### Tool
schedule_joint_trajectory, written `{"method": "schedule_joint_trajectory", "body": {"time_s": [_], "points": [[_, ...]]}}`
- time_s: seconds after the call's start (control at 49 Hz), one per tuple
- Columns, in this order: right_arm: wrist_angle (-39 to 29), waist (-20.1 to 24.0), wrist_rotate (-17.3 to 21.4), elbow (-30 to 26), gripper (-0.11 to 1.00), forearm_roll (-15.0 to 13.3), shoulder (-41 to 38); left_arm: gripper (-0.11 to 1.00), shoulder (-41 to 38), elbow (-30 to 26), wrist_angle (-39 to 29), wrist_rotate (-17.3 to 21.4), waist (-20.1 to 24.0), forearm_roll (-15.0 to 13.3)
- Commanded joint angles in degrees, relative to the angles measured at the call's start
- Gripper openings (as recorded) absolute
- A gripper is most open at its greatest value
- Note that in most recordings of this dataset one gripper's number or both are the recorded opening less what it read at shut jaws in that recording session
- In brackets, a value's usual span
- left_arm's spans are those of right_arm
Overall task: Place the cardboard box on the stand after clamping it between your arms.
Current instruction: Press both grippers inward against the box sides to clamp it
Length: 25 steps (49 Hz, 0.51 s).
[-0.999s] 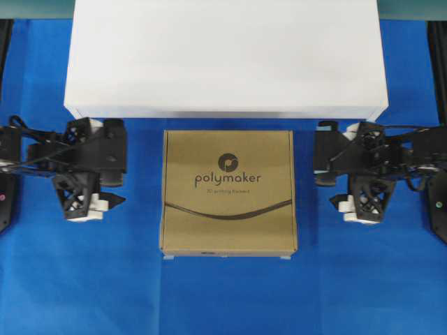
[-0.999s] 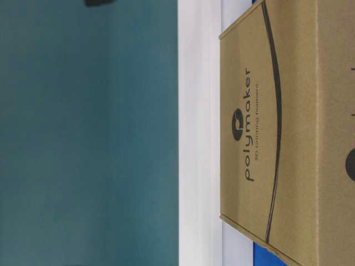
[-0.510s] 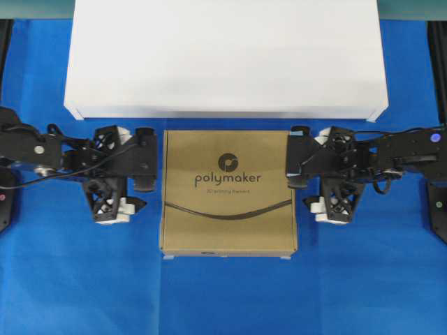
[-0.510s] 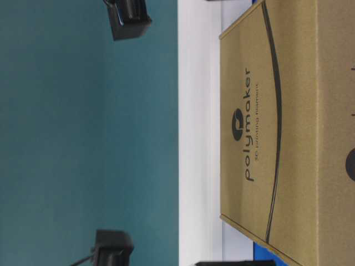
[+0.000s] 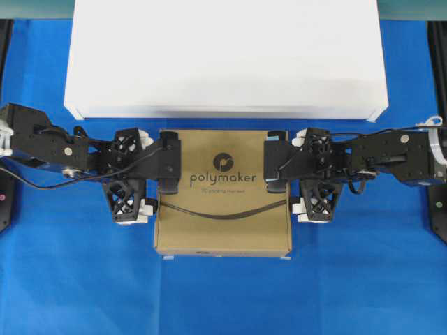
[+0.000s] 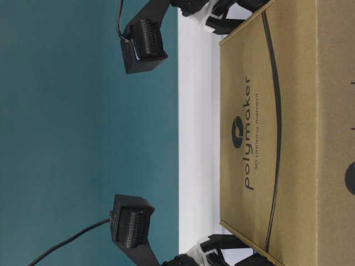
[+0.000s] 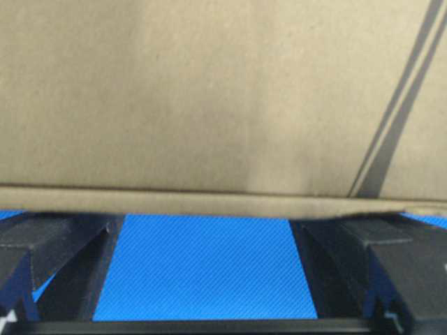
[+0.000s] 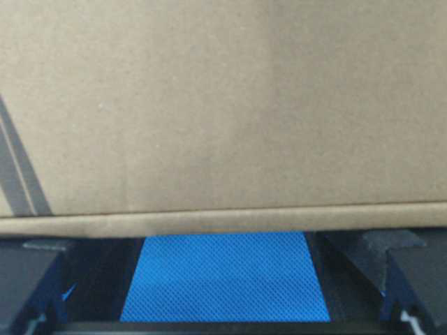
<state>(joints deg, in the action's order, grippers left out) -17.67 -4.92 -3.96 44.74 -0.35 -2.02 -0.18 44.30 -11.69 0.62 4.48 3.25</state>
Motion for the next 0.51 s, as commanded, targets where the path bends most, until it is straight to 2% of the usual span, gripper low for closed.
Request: {"method": "schedule_joint_trajectory", "body": {"time_s": [0.0,0.489], "points": [[0.5,-0.4,-0.2,-1.5,0.98,-0.1,0.4,0.85,-0.3,-2.3,0.7,-0.2,0.0,-0.1],[1.1,-0.9,-0.2,-1.8,0.98,-0.1,1.8,0.84,-0.8,-5.9,-0.2,-0.2,0.0,-0.1]]}}
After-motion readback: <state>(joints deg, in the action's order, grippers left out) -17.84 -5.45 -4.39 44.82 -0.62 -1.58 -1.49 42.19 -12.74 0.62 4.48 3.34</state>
